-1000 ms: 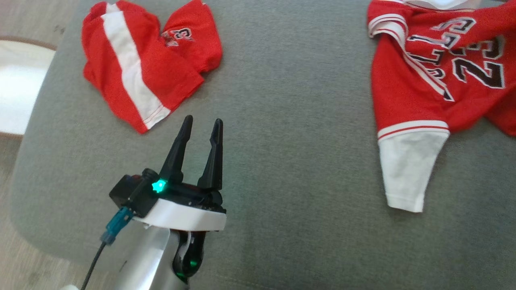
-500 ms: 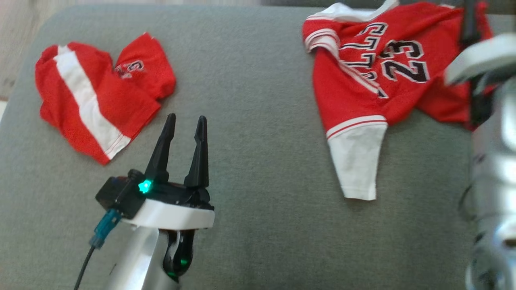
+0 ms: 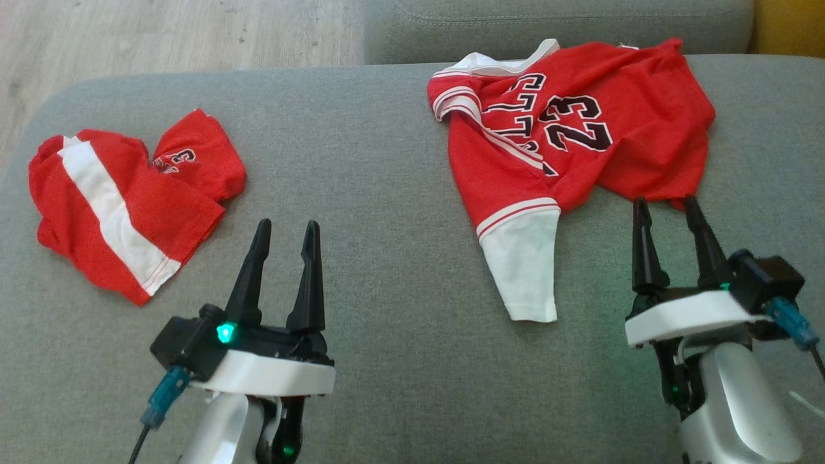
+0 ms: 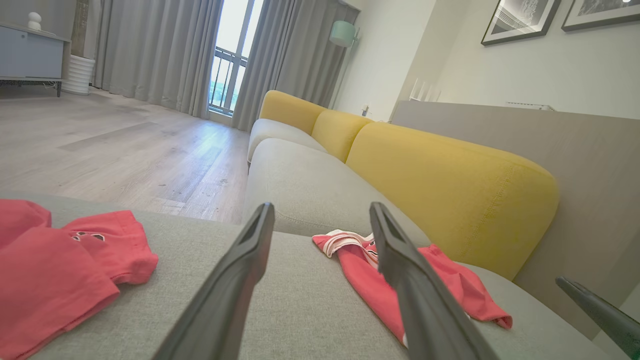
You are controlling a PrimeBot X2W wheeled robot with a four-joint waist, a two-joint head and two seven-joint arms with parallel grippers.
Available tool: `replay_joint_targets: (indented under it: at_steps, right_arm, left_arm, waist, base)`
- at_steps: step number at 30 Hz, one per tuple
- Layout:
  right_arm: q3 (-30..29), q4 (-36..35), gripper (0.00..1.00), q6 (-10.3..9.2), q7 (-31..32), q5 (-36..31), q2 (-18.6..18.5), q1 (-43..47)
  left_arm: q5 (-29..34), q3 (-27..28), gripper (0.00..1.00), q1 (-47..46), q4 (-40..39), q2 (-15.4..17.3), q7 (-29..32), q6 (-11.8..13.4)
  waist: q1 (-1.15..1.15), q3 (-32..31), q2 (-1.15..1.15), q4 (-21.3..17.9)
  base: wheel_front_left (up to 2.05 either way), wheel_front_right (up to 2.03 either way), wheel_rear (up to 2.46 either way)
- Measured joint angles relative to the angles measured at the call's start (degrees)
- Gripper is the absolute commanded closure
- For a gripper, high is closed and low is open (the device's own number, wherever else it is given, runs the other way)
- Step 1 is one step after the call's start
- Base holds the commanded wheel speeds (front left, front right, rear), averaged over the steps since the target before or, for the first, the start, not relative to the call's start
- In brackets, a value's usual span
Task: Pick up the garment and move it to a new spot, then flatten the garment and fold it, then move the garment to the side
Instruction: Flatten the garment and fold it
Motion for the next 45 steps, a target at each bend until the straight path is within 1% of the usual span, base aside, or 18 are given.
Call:
replay_joint_targets:
  at_steps: [4, 10, 14, 19, 23, 24, 31, 32, 33, 34, 35, 42, 45]
  right_arm:
    - [0.87, -1.15, 0.00, 0.00, 0.12, 0.76, 0.01, 0.65]
    - [0.84, -0.86, 0.00, 0.00, 3.31, 3.09, 0.02, -0.87]
    - [0.19, 2.80, 0.00, 0.00, 6.34, 3.65, 0.01, -4.34]
    - [1.43, 8.48, 0.00, 0.00, 8.70, 8.49, 0.00, -7.20]
    - [3.23, 13.34, 0.00, 0.00, 8.70, 10.65, 0.01, -7.64]
    - [3.23, 13.34, 0.00, 0.00, 8.70, 10.65, 0.01, -7.64]
    - [7.13, 19.34, 0.00, 0.00, 8.02, 14.92, -0.04, -11.06]
    - [7.91, 20.00, 0.01, 0.00, 8.02, 15.71, -0.05, -11.64]
    - [8.58, 20.59, 0.38, 0.00, 8.02, 16.26, -0.05, -12.06]
    - [9.15, 21.08, 0.70, 0.00, 7.97, 16.44, -0.05, -12.39]
    - [9.70, 21.60, 1.00, 0.00, 7.33, 16.70, -0.07, -12.72]
    - [13.82, 20.97, 1.00, 0.00, 3.31, 17.04, -0.19, -16.06]
    - [16.82, 19.94, 1.00, 0.00, 3.21, 16.51, -0.33, -18.60]
  left_arm:
    - [0.19, -0.13, 0.00, 0.42, 0.01, 0.00, 0.00, -0.01]
    - [0.19, -0.88, 0.00, 0.35, 0.08, 0.01, 0.01, -0.02]
    - [0.18, -1.67, 0.00, 0.32, 0.37, 0.01, 0.00, -0.02]
    - [0.12, -1.98, 0.00, 0.24, 1.00, 0.02, 0.00, -0.04]
    - [0.12, -2.11, 0.00, -0.02, 1.24, 0.02, 0.01, -0.09]
    - [0.12, -2.11, 0.00, -0.02, 1.24, 0.02, 0.01, -0.09]
    - [0.12, -2.42, 0.00, -0.16, 1.42, 0.01, 0.01, -0.10]
    - [0.12, -2.42, 0.00, -0.16, 1.43, 0.01, 0.01, -0.10]
    - [0.12, -2.43, 0.00, -0.16, 1.43, 0.01, 0.01, -0.10]
    - [0.12, -2.44, 0.00, -0.17, 1.44, 0.01, 0.01, -0.10]
    - [0.12, -2.45, 0.00, -0.18, 1.45, 0.01, 0.01, -0.10]
    - [0.11, -2.52, 0.00, -0.26, 1.48, 0.01, 0.01, -0.10]
    - [-0.27, -2.94, 0.00, -0.43, 1.52, 0.01, 0.00, -0.10]
  waist:
    - [0.01, 0.08, 0.00, 0.37]
    - [0.01, 1.00, 0.00, 2.62]
    - [0.02, 1.86, 0.00, 4.50]
    - [0.02, 2.89, 0.00, 6.65]
    - [0.02, 3.32, 0.00, 7.60]
    - [0.02, 3.32, 0.00, 7.60]
    - [0.02, 3.61, 0.00, 8.26]
    - [0.02, 3.66, 0.00, 8.30]
    - [0.02, 3.72, 0.00, 8.35]
    - [0.02, 3.78, 0.00, 8.39]
    - [0.02, 3.84, 0.00, 8.45]
    - [0.02, 4.10, 0.00, 8.92]
    - [0.02, 4.13, 0.00, 9.49]
  base:
    - [0.00, 0.00, 0.00]
    - [0.00, 0.00, 0.00]
    - [0.00, 0.00, 0.00]
    - [0.00, 0.00, 0.00]
    - [0.00, 0.00, 0.00]
    - [0.00, 0.00, 0.00]
    - [0.00, 0.00, 0.00]
    - [0.00, 0.00, 0.00]
    - [0.00, 0.00, 0.00]
    - [0.00, 0.00, 0.00]
    - [0.00, 0.00, 0.00]
    - [0.00, 0.00, 0.00]
    - [0.00, 0.00, 0.00]
